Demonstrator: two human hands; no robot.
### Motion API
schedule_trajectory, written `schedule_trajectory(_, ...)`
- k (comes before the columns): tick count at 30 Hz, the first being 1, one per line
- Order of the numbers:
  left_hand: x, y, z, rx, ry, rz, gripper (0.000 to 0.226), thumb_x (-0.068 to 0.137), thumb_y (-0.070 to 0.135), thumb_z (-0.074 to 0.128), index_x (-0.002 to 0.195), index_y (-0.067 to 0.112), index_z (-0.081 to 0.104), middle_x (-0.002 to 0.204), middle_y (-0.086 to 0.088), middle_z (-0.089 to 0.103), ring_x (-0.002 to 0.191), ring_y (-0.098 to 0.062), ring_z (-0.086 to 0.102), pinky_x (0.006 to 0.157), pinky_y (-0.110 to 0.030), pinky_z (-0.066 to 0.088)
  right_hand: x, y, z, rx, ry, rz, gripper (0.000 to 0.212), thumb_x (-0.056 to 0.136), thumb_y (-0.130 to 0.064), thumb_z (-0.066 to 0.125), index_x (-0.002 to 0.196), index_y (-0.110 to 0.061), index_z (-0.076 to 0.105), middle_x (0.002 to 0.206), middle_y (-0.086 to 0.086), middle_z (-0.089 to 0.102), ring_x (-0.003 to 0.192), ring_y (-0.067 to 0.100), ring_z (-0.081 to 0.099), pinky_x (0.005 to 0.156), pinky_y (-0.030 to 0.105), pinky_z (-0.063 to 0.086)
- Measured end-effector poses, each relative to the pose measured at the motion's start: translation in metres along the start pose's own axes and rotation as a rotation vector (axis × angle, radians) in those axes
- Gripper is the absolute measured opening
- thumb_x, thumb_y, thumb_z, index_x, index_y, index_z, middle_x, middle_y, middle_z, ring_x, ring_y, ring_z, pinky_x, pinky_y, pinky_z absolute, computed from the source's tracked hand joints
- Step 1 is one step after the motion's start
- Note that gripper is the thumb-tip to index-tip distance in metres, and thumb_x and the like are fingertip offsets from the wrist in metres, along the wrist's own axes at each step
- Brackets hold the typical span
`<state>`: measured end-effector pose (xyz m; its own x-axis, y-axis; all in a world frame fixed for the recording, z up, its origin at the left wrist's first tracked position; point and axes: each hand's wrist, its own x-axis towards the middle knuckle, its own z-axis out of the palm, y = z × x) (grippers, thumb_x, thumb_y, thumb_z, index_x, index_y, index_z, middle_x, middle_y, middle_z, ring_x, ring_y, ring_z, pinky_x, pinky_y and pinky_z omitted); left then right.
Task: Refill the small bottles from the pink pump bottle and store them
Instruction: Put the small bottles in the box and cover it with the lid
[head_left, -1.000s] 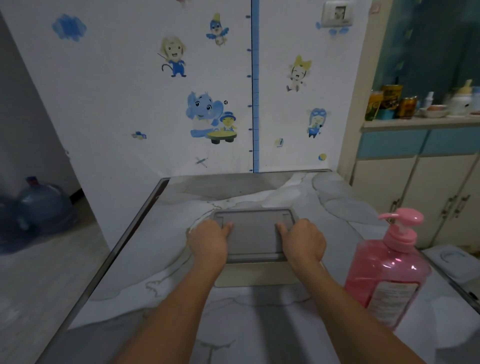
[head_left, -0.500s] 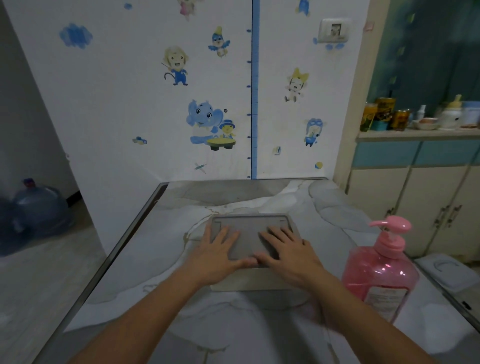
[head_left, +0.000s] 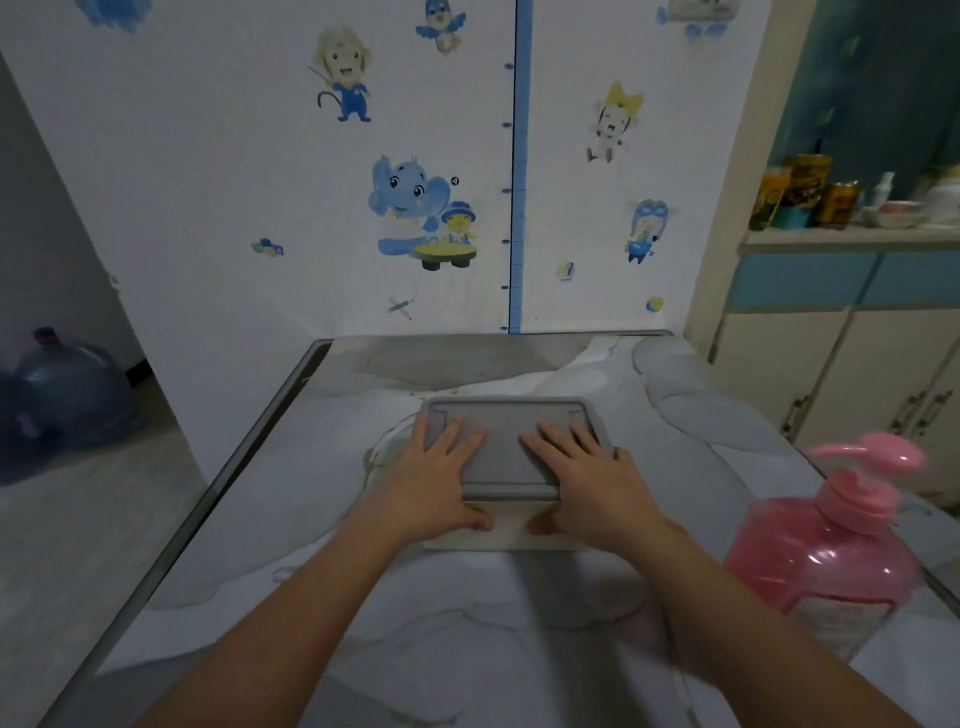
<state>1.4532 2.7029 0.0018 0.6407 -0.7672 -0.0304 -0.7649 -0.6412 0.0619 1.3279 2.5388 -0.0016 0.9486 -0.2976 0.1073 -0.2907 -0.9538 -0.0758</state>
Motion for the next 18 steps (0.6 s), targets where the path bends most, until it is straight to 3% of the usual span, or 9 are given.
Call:
schedule_trajectory(14, 0.072, -0.023, -0.001, 0.031, 0.008, -0.036, 0.111, 0.07, 0.072, 0.06, 0.149, 0.037, -0.008, 0.161, 0.006, -0.008, 0.145, -0.032, -0.018, 0.118, -0.049, 0.01, 0.077, 0.023, 0.01, 0.002, 0.006, -0.013, 0.102, 0.064, -0.066, 0.066, 0.144, -0.042, 0.008, 0.156, -0.014, 0.007, 0.145, 0.02, 0.009, 0.11, 0.056, 0.023)
schedule_trajectory(18, 0.068, -0.019, -0.006, 0.073, 0.001, -0.022, 0.109, 0.073, 0.072, 0.058, 0.15, 0.034, -0.009, 0.161, 0.004, -0.009, 0.145, -0.032, -0.018, 0.117, -0.046, 0.006, 0.076, 0.022, 0.009, -0.026, 0.006, -0.021, 0.101, 0.065, -0.066, 0.065, 0.144, -0.041, 0.006, 0.156, -0.013, 0.007, 0.145, 0.021, 0.008, 0.11, 0.056, 0.023)
